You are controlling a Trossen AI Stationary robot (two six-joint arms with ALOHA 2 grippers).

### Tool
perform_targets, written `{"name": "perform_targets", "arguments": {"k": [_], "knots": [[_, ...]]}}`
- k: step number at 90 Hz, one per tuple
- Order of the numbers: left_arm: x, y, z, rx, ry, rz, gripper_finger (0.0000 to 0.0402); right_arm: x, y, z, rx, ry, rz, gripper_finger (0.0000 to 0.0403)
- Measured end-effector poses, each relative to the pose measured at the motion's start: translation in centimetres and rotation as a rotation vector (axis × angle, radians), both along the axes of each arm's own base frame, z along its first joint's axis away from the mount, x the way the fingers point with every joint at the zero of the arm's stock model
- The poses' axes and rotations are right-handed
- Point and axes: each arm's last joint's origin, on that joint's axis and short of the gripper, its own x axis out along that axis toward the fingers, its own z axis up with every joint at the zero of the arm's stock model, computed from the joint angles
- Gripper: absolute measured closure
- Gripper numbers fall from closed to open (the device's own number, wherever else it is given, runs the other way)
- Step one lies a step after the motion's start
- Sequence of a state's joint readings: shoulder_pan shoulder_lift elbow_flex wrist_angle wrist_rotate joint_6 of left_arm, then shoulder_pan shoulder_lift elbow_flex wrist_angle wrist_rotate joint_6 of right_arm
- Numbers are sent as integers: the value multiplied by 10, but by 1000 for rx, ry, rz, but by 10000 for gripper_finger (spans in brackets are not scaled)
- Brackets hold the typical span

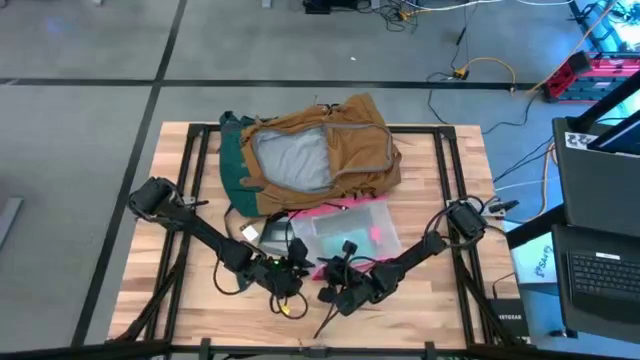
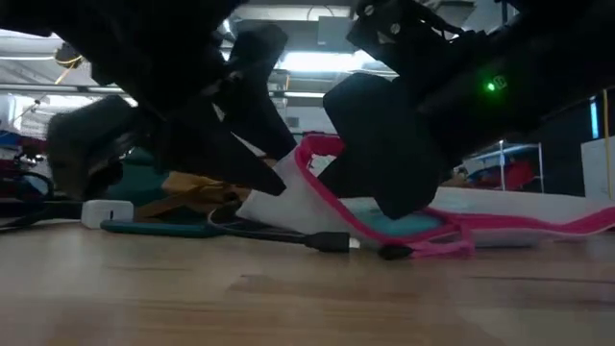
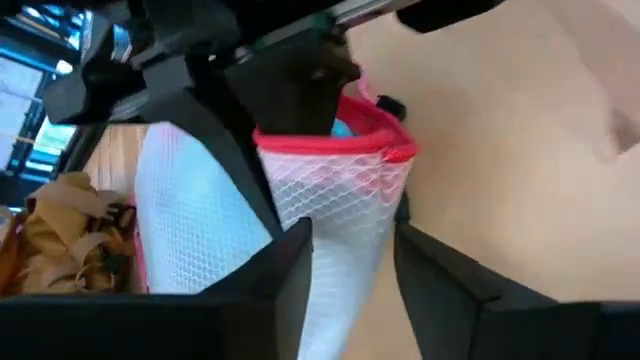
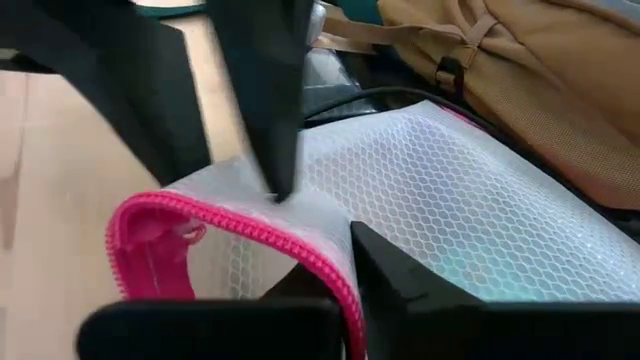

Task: Unpack backpack
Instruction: Open the pink zipper pouch

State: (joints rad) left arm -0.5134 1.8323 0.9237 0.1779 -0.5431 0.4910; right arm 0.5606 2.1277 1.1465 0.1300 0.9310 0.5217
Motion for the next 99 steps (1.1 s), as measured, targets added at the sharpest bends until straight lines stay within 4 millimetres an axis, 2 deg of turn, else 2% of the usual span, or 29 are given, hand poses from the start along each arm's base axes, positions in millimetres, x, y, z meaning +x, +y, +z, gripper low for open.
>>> {"name": "perform_targets", "arguments": {"k": [24, 63, 73, 99], "knots": [[8, 15, -1, -76, 18, 26, 235, 0, 0, 0, 2, -1, 1, 403], [17, 34, -2, -215, 49, 41, 236, 0, 0, -1, 6, 6, 7, 403], [18, 35, -4, -196, 53, 31, 262, 0, 0, -1, 6, 6, 7, 403], [22, 34, -16, -88, 60, -38, 394, -1, 1, -3, 22, 34, 32, 403]]}}
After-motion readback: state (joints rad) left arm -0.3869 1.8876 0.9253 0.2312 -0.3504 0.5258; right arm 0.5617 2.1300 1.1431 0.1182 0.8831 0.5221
